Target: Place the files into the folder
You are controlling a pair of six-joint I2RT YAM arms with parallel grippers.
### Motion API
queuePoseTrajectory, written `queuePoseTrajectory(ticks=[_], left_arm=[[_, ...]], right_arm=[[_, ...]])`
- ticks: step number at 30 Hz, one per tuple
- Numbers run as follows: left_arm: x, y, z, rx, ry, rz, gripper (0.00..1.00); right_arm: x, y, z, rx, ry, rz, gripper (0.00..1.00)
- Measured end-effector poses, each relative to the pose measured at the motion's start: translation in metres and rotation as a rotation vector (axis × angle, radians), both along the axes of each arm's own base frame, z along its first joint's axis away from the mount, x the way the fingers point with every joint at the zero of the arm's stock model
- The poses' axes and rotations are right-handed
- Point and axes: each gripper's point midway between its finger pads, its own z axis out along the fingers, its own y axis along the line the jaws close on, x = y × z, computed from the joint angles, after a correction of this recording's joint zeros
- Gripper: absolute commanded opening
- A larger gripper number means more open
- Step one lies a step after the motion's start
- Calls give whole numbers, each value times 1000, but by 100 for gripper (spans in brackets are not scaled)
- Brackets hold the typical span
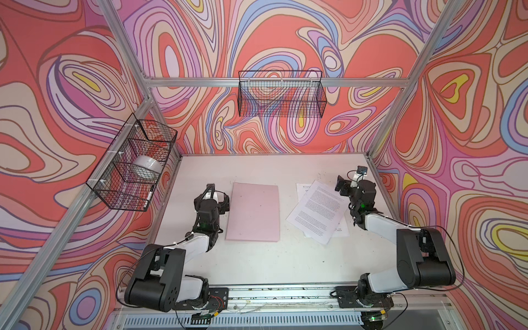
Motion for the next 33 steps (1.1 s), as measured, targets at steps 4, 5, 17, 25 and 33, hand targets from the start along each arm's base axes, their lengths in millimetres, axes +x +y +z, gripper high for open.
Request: queuePoseTrajectory(ticks=[4, 5, 17, 25, 33], left_arm=[[12, 4, 56, -107, -20, 63, 100], [14, 1, 72, -154, -34, 57, 100], [-99, -80, 12, -761, 218, -114, 90], [-165, -94, -26, -1092, 309, -92, 86], [-183, -106, -42, -1190, 366, -61, 81]], right_arm=[[12, -3, 33, 102, 35, -50, 98], [13, 1, 35, 137, 58, -48, 99], [-52, 156, -26, 431, 435, 289, 90], [-83, 185, -50, 595, 577, 343, 86], [-89, 210, -51, 665, 613, 418, 85]])
